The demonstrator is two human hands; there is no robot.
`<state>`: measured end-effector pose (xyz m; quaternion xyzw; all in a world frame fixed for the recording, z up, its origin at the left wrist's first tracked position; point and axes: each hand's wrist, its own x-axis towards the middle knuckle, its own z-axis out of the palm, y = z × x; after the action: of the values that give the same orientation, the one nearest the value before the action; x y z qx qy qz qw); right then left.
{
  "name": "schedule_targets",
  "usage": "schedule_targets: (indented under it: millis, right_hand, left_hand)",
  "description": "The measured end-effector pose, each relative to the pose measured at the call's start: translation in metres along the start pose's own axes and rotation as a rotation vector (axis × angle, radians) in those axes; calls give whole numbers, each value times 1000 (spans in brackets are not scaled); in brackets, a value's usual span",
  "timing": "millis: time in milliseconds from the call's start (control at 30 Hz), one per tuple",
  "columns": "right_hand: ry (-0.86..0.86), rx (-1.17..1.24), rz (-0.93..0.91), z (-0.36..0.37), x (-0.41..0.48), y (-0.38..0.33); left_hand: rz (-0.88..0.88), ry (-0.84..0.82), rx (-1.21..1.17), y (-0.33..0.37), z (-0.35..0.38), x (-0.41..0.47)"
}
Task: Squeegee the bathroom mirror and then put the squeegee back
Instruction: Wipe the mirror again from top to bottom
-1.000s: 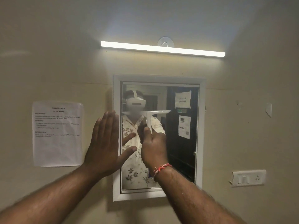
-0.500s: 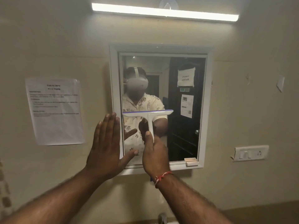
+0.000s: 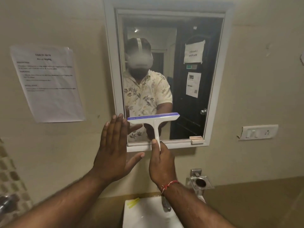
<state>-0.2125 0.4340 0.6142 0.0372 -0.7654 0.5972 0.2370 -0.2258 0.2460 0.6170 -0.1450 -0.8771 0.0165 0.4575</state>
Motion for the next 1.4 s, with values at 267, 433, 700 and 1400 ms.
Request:
schedule_targets:
  millis: [267, 433, 700, 1400]
  right_hand:
    - [-27, 32, 18, 2, -17, 16]
    - [-56, -1, 101, 5, -42, 46]
    - [-47, -87, 141, 8, -53, 64]
    - [-80, 233, -120, -61, 54, -112]
  left_hand:
    - [-108, -50, -48, 10, 20, -47]
    - [-117, -62, -38, 6, 26, -61]
    - [-128, -65, -29, 10, 31, -73]
    - [-10, 209, 127, 1, -16, 46]
